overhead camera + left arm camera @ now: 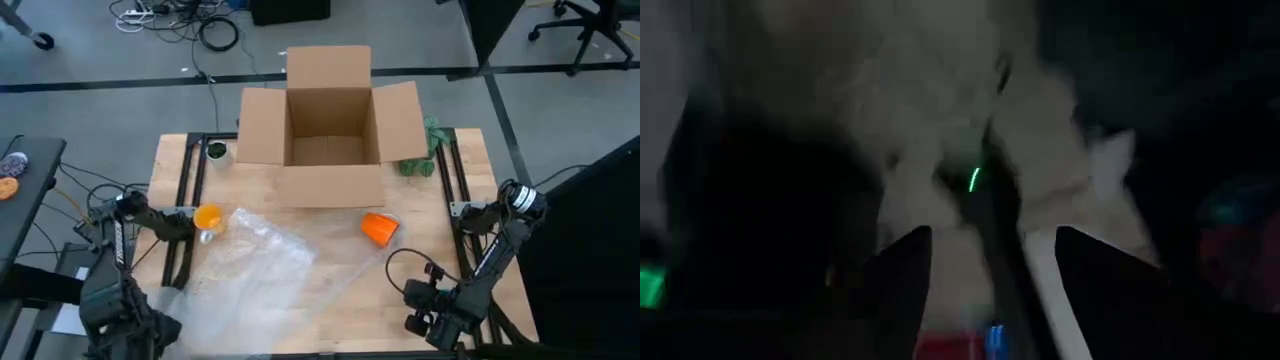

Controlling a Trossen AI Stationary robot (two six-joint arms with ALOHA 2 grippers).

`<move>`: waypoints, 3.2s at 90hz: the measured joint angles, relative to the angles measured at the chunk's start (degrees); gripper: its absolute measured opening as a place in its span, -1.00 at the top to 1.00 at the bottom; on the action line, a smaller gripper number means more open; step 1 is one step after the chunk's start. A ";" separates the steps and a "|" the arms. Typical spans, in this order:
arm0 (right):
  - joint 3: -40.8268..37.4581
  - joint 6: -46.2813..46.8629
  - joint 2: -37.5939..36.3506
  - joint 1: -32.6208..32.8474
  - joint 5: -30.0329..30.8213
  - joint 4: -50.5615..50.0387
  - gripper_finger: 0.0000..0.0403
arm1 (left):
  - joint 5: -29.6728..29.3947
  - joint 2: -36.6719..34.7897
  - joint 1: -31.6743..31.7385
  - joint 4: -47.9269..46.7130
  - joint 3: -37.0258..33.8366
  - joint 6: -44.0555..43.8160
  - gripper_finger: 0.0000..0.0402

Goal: Wrap mug
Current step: Wrap the orange mug with the bubble wrap

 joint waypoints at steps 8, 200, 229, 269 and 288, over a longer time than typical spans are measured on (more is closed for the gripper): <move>0.00 -0.85 0.02 0.00 1.66 0.67 1.00 | -12.64 0.24 2.20 -2.87 -1.78 8.31 0.04; 4.72 -32.02 -8.24 -17.36 7.81 8.94 1.00 | -34.94 -4.24 40.14 54.44 -54.22 90.32 0.07; 4.29 -13.35 -14.59 -13.38 2.24 -28.57 1.00 | -39.00 4.81 46.83 88.63 -53.54 103.24 0.12; -30.75 -6.72 -31.90 -12.60 0.33 5.07 1.00 | -35.92 14.24 57.12 89.54 -38.53 114.81 0.17; -41.55 -7.19 -33.20 -13.71 4.11 17.93 1.00 | -31.82 19.62 61.57 89.09 -32.95 117.05 0.17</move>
